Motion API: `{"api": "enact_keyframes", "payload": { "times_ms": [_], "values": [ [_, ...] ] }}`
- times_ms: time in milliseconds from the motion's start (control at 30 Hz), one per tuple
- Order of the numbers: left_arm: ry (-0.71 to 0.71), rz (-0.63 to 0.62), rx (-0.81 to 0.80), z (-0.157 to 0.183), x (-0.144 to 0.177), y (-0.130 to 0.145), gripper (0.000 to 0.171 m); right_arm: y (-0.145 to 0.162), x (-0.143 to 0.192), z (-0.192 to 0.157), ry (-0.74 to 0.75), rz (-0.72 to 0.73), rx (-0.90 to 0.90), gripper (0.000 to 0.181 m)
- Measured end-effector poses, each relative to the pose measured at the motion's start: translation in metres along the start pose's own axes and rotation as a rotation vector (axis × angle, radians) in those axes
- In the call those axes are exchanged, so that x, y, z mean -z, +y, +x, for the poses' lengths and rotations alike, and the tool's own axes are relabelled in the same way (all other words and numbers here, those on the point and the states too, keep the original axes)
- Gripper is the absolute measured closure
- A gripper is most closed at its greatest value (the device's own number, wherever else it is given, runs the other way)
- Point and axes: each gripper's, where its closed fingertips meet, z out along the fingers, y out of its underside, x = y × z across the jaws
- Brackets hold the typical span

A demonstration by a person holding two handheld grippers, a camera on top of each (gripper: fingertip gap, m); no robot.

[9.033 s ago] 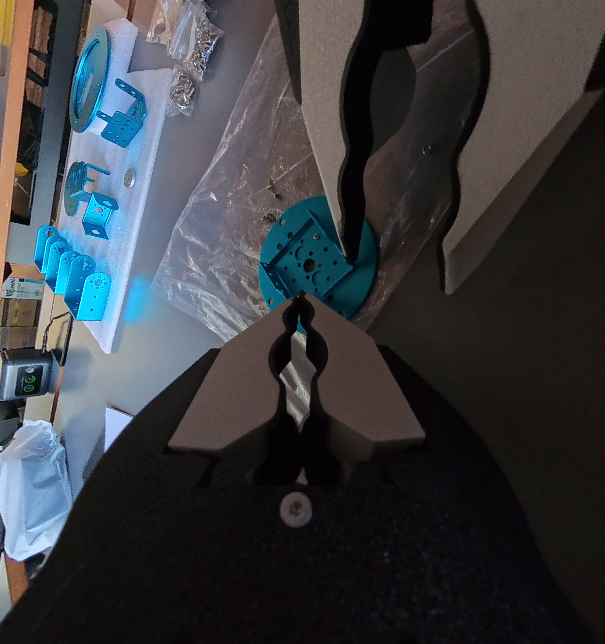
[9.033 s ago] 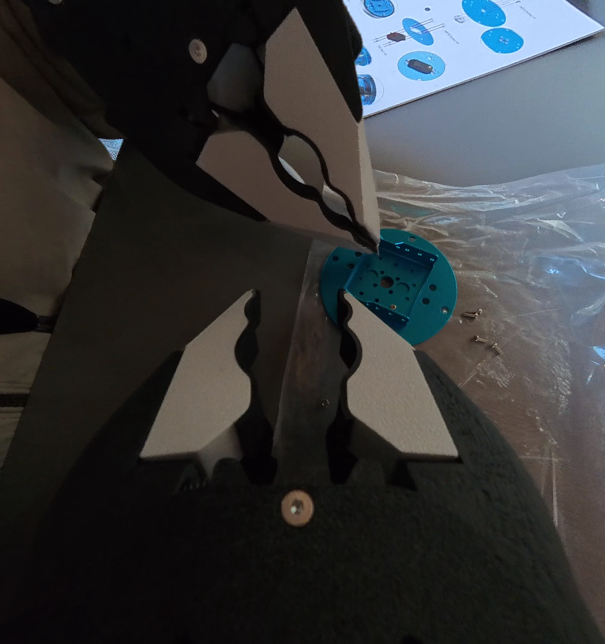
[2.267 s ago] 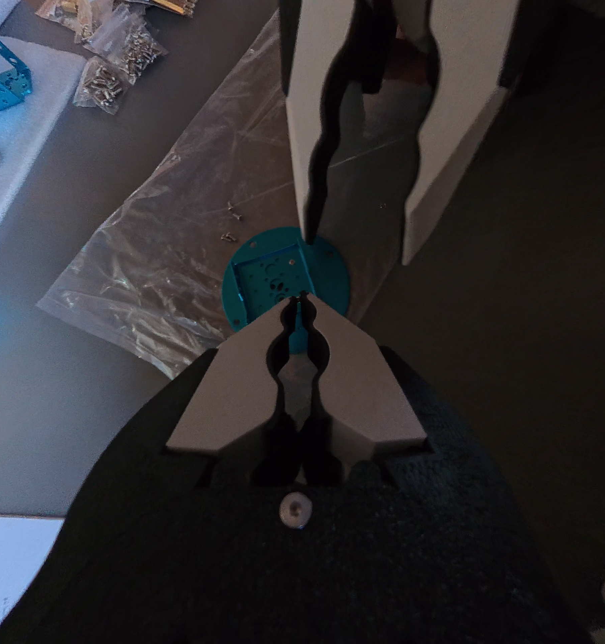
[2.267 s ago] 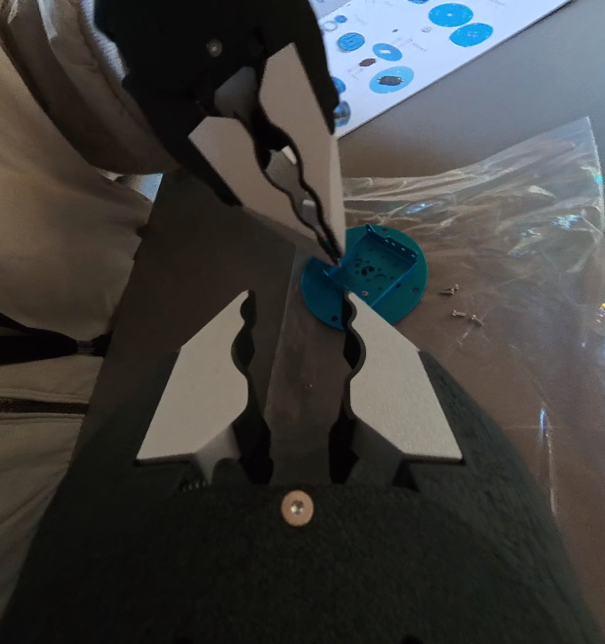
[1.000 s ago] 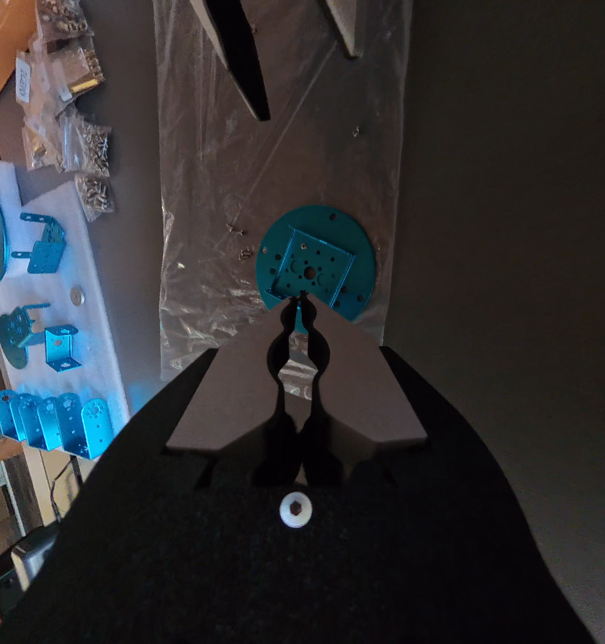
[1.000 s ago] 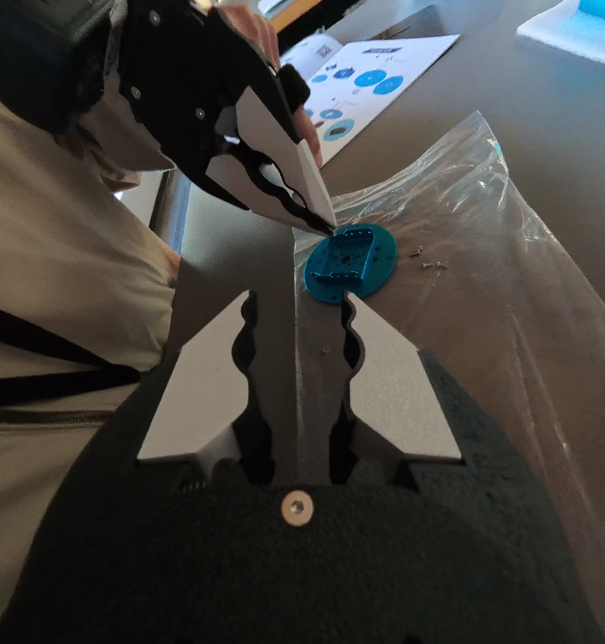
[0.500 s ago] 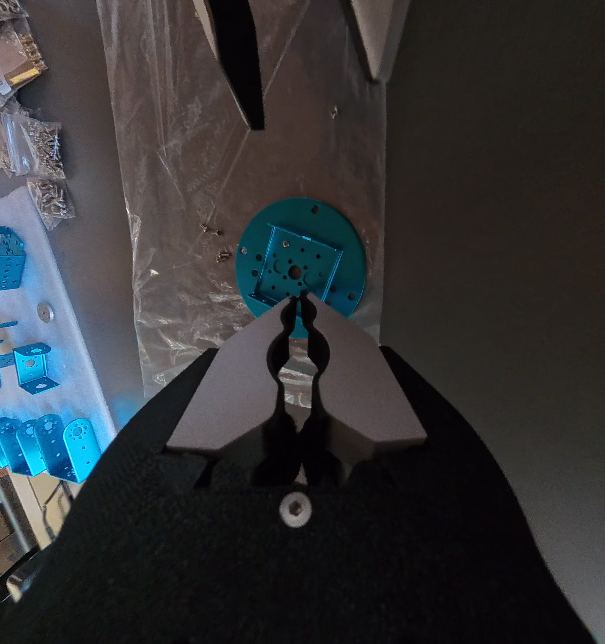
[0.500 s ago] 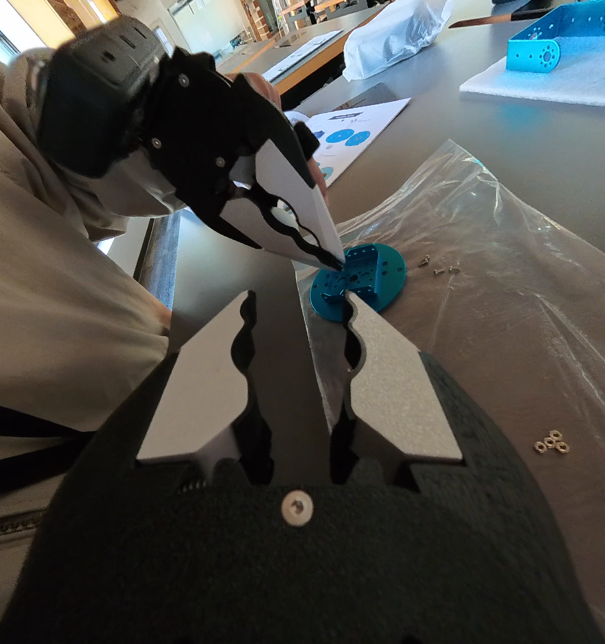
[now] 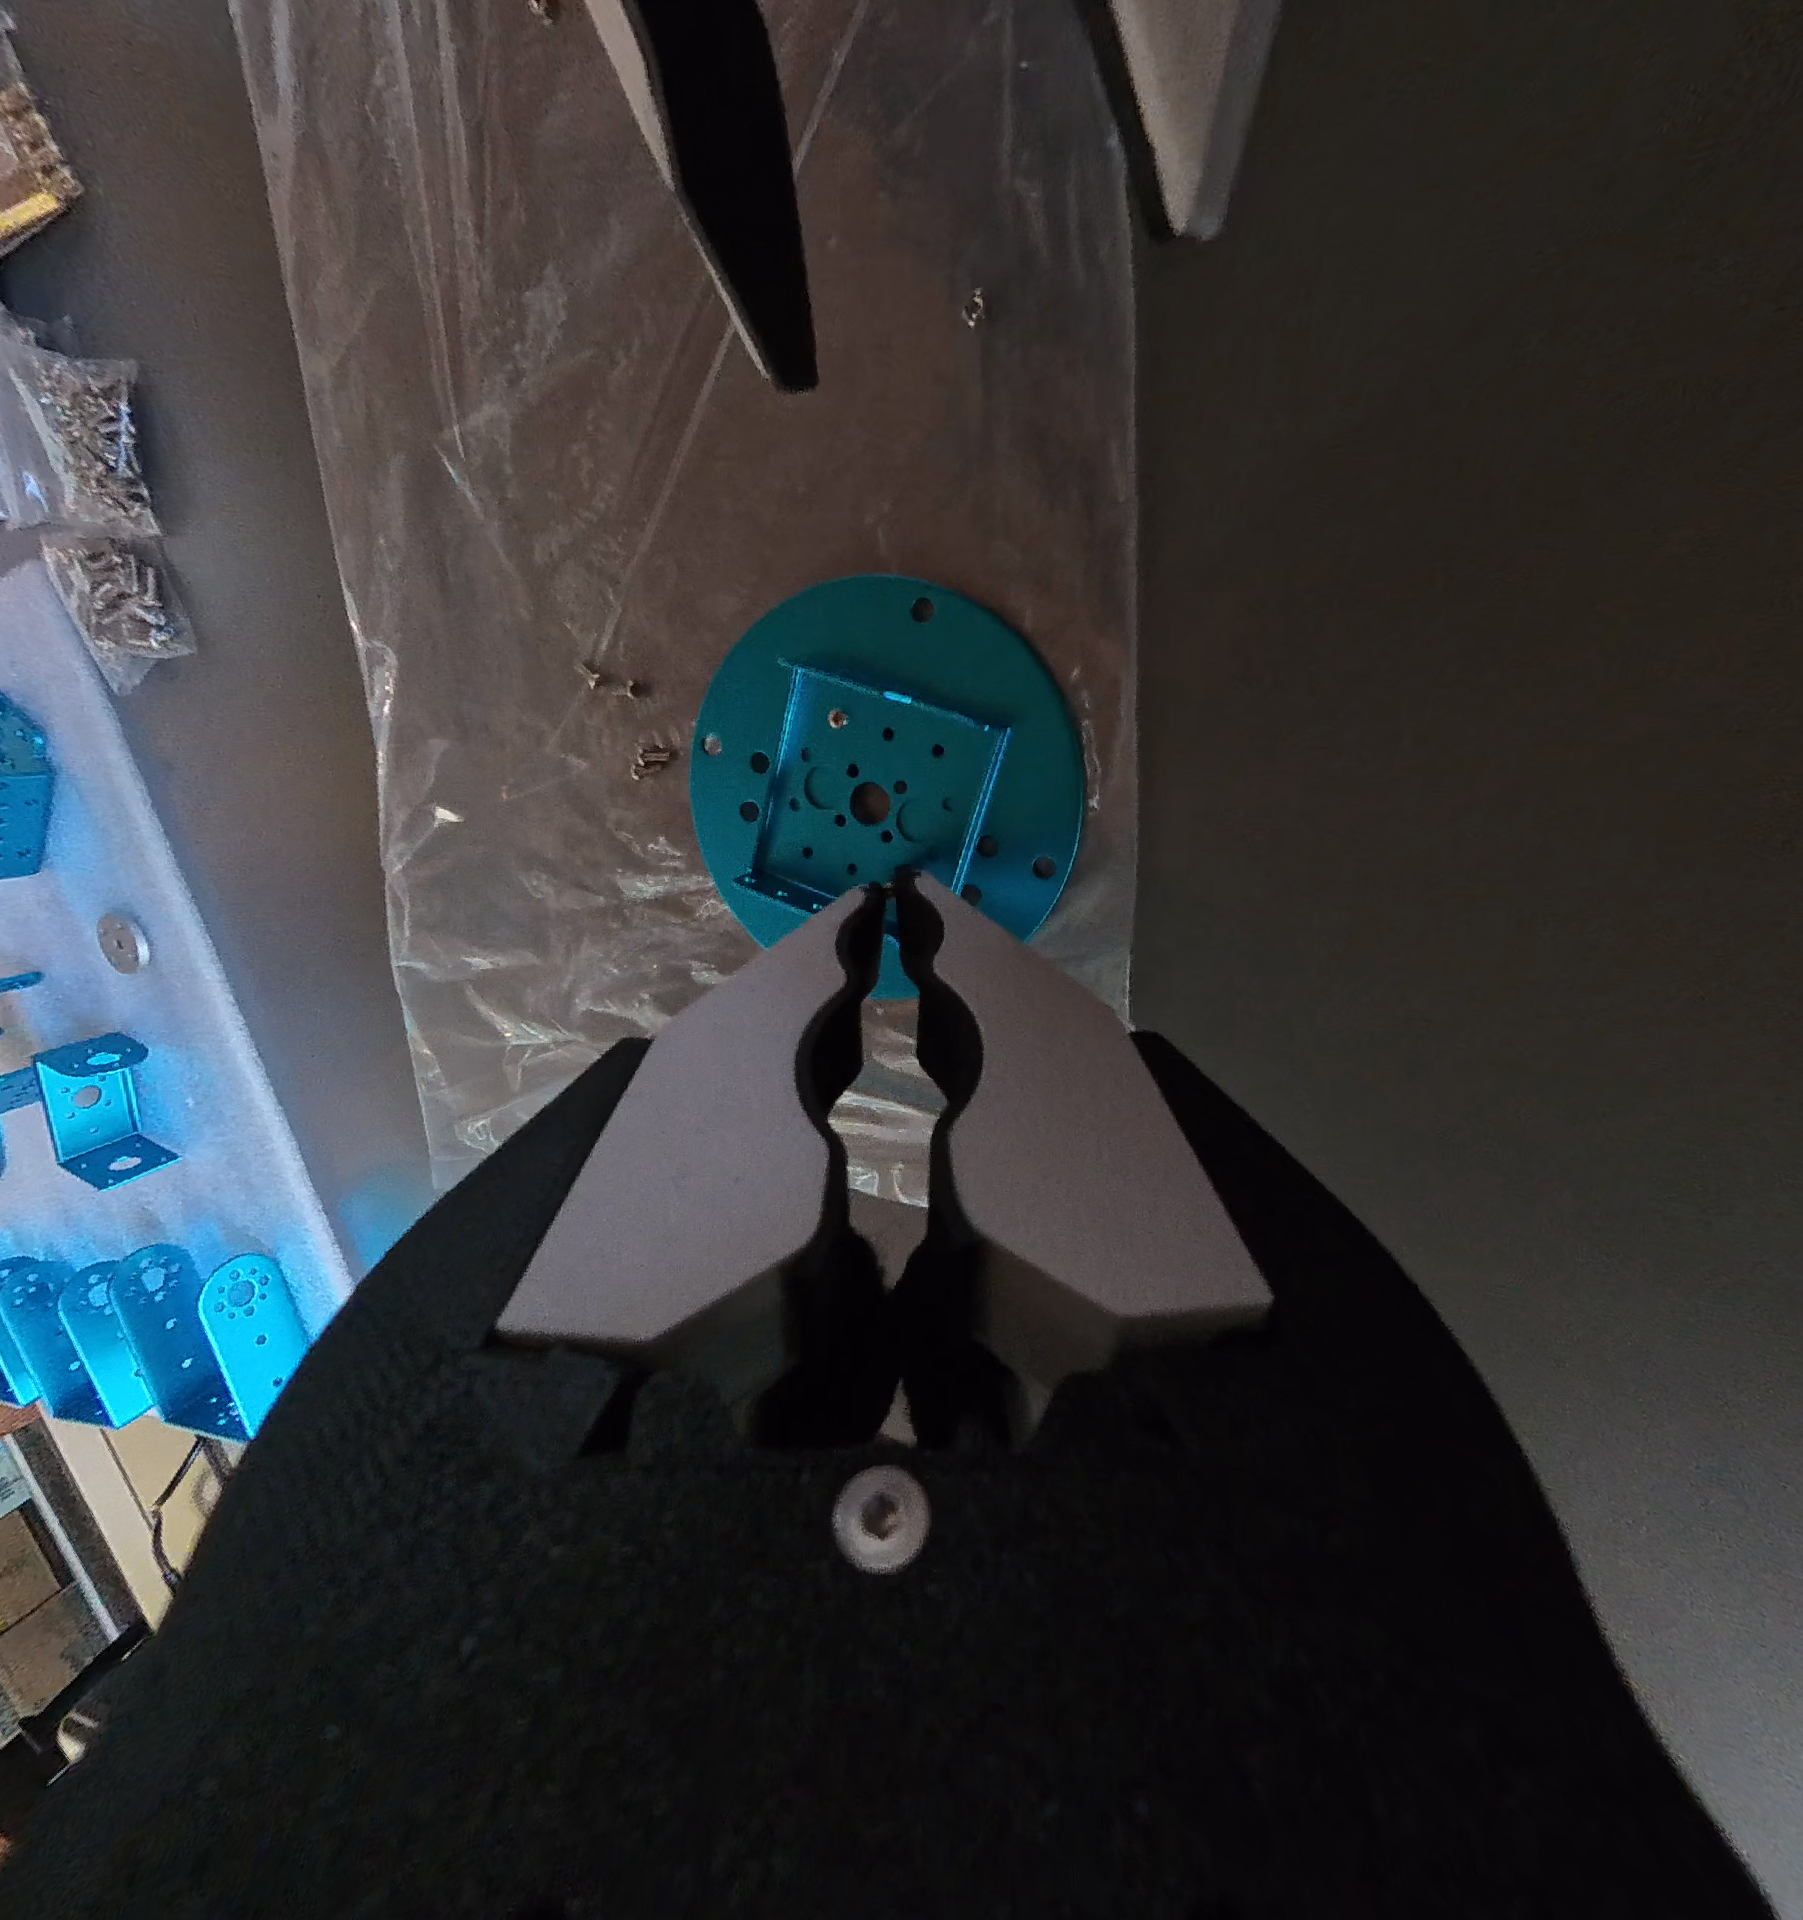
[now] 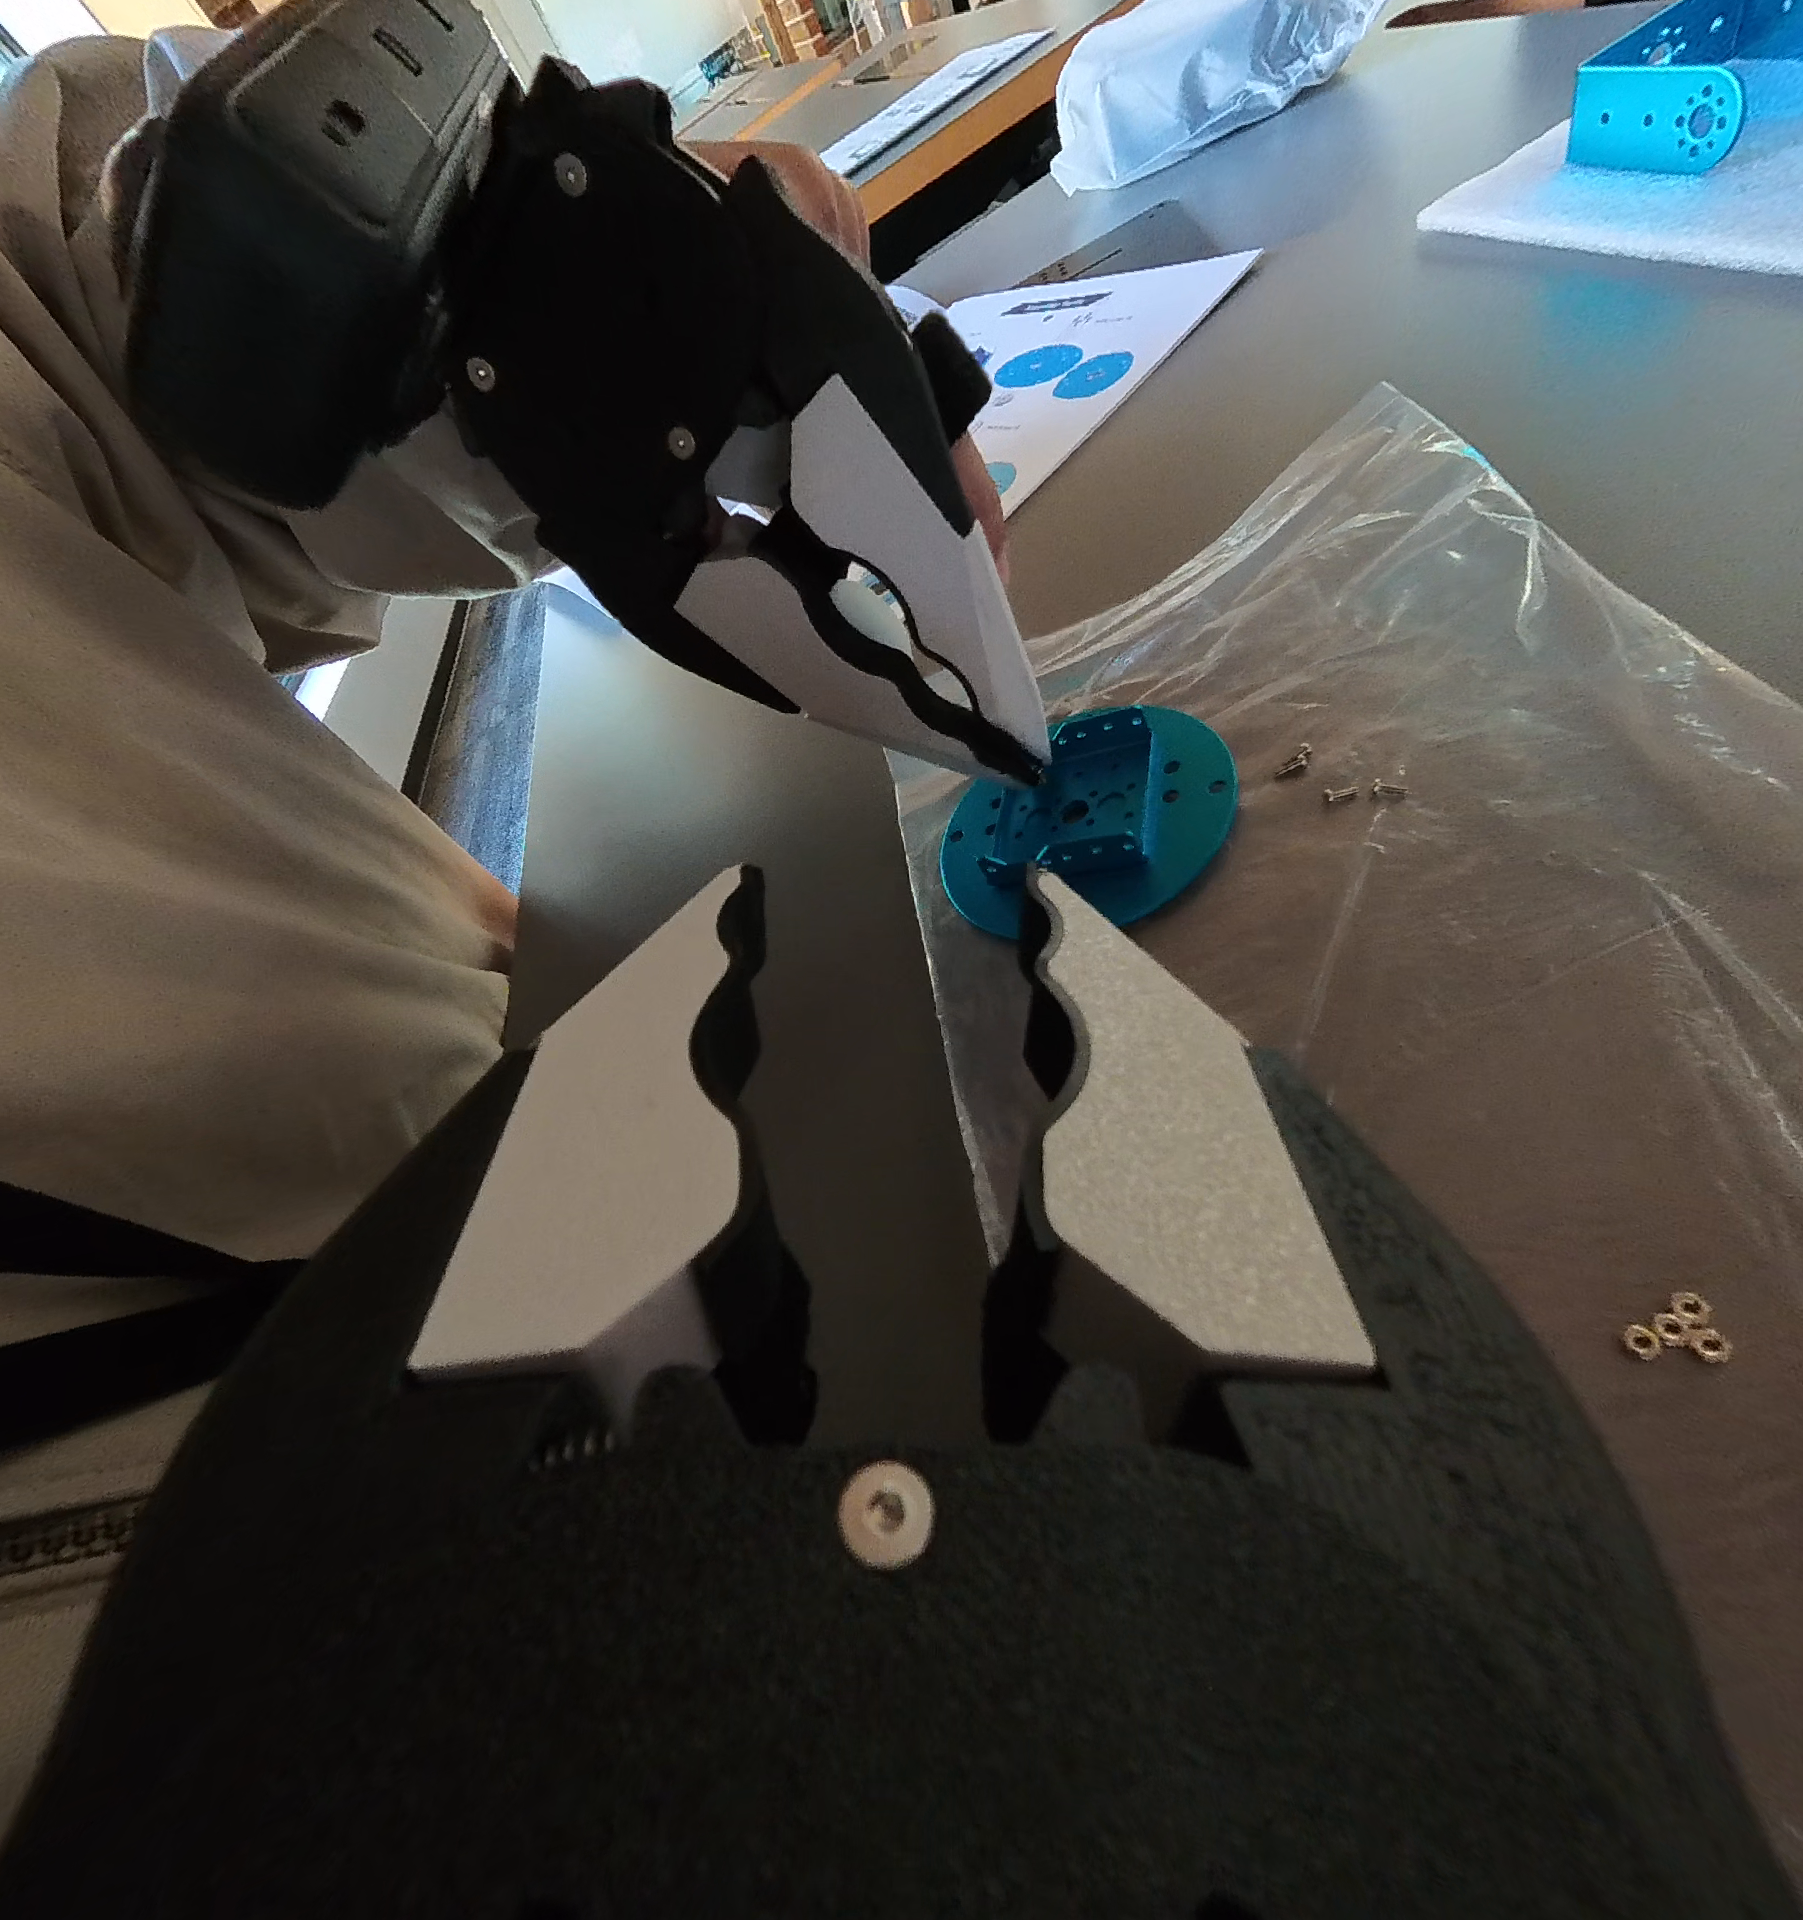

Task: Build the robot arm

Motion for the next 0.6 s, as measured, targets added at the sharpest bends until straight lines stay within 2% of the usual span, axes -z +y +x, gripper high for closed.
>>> {"api": "enact_keyframes", "payload": {
  "times_ms": [600],
  "values": [
    [-0.002, -0.017, 0.039, -0.0004, -0.0024, 0.0003, 0.170, 0.0013, 0.0008, 0.0000, -0.011, -0.005, -0.022, 0.136]
  ]
}}
